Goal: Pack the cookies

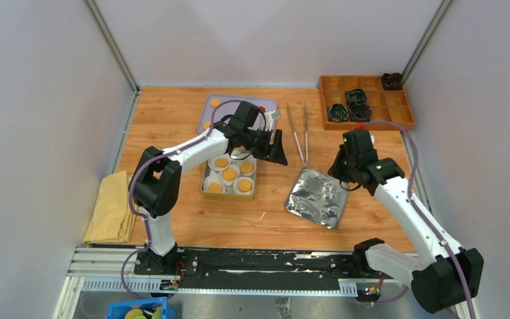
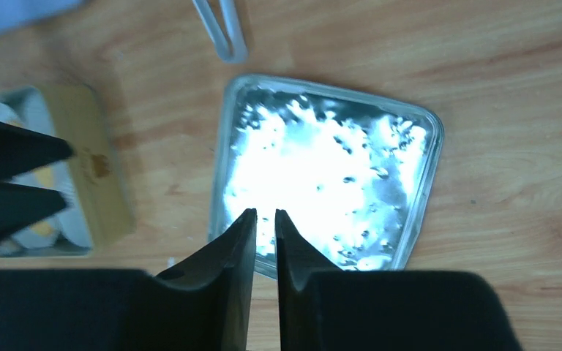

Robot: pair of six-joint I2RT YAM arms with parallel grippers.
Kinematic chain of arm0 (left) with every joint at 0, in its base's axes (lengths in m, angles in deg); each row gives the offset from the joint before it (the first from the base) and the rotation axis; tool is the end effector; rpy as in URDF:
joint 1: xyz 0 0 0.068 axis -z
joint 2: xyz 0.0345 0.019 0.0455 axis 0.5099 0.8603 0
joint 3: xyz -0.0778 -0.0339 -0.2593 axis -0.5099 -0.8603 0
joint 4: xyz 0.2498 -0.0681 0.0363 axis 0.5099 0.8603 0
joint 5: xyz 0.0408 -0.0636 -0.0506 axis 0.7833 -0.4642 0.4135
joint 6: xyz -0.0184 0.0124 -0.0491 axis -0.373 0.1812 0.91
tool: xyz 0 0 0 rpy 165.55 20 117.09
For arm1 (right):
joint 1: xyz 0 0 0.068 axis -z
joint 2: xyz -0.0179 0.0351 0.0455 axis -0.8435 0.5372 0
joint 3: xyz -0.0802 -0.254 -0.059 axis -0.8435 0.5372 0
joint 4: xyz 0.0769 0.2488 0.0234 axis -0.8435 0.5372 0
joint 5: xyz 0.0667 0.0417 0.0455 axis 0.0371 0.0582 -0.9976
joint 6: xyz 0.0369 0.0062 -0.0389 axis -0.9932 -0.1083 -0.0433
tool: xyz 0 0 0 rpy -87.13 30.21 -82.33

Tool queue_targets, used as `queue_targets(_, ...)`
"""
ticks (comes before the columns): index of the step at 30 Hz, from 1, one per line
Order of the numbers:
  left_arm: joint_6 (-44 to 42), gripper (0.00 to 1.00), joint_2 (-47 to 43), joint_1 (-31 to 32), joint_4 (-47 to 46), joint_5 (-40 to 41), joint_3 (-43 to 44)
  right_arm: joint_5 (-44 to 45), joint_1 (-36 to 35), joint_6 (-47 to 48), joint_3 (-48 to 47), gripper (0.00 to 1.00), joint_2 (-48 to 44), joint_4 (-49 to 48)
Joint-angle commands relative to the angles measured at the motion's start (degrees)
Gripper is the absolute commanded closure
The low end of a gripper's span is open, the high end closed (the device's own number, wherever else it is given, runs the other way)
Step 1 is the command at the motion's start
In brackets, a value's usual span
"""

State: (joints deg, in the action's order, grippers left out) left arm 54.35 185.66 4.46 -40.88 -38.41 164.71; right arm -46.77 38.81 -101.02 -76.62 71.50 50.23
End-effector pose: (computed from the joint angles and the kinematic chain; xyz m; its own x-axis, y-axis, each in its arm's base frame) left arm 0.3256 -0.2548 0.2380 -0.8627 0.2030 -0.4632 0.4917 0.5510 -0.6743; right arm 0.2025 0.0657 0.3124 -0.6533 0.4294 -0.6235 0.1774 0.8875 0.4253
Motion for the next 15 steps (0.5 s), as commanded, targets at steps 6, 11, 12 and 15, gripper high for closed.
queue_targets(6,-2.28,0.34,-1.85,0.34,2.17,1.55,3.03,6.96,-1.55,-3.92,13.82,0.60,2.80,-6.69)
queue_targets(11,-2.29,0.34,-2.05,0.33,1.89,1.15,2.52,10.33,-1.57,-3.29,5.82,0.61,15.71,-1.45)
queue_targets(12,-2.52,0.34,-2.16,0.31,2.01,1.27,2.55,10.87,-1.53,-3.99,4.96,0.62,17.72,-0.11)
queue_targets(15,-3.45,0.34,-2.40,0.37,3.05,1.75,2.97,12.36,-1.56,-8.48,6.33,0.66,19.81,2.47)
